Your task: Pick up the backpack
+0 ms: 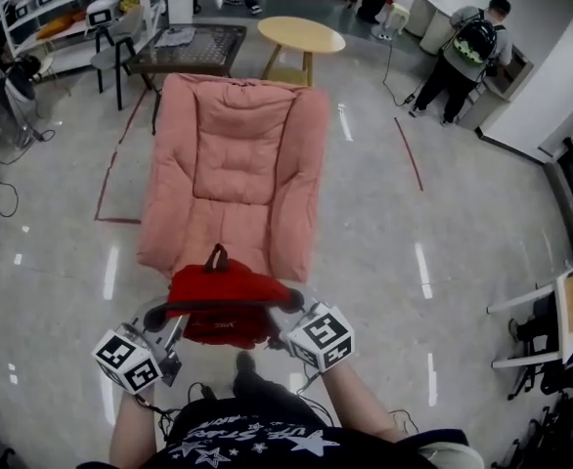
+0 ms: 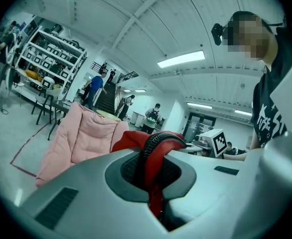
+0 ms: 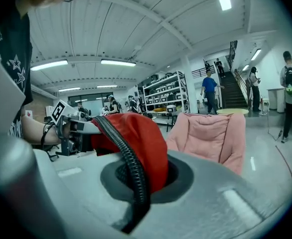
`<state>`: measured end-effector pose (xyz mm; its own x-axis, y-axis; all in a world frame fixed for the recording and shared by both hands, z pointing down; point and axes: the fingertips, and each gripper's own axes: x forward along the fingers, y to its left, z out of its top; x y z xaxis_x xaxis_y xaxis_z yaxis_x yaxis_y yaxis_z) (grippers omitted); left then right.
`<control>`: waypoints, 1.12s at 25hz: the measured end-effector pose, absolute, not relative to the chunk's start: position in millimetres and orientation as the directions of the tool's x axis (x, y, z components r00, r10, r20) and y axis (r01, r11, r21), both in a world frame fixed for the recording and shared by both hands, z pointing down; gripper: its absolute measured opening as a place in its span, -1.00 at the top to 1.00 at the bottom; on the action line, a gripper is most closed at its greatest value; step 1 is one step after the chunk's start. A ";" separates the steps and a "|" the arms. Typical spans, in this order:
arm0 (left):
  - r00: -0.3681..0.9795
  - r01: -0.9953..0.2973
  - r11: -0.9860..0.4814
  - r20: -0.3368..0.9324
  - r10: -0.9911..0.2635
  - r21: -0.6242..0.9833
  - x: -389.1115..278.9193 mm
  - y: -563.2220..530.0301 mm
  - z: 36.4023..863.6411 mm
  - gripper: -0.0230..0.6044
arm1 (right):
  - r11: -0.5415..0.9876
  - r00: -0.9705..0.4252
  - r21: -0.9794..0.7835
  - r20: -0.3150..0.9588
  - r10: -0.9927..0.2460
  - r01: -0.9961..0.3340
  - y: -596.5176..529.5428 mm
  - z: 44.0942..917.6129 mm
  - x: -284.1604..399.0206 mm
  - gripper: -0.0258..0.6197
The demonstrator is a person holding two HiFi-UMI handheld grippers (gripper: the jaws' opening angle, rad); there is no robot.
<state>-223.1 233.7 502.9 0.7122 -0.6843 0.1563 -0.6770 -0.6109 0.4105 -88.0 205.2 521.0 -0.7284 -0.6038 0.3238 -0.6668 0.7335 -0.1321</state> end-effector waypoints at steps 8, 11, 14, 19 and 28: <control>0.728 -0.659 -0.635 0.131 -0.673 0.402 -254.2 282.4 491.7 0.90 | 0.709 -0.693 -0.084 0.321 -0.646 -0.700 260.7 504.4 -117.0 0.89; 0.739 -0.645 -0.656 0.101 -0.666 0.392 -263.8 303.0 480.7 0.90 | 0.696 -0.675 -0.057 0.313 -0.669 -0.716 285.7 494.8 -126.1 0.89; 0.751 -0.635 -0.675 0.093 -0.654 0.376 -268.2 325.7 475.0 0.90 | 0.680 -0.656 -0.046 0.315 -0.686 -0.732 314.9 491.3 -130.4 0.89; 0.771 -0.615 -0.698 0.098 -0.629 0.367 -267.9 367.4 475.5 0.90 | 0.651 -0.633 -0.060 0.320 -0.705 -0.756 367.5 493.7 -129.8 0.89; 0.804 -0.580 -0.725 0.112 -0.585 0.372 -262.3 446.3 481.0 0.90 | 0.613 -0.599 -0.071 0.327 -0.731 -0.787 448.5 495.6 -124.2 0.90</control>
<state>-262.3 446.3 481.0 0.8035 -0.5846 0.1124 -0.5796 -0.7251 0.3719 -124.2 448.5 495.6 -0.5994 -0.7309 0.3265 -0.7866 0.6134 -0.0708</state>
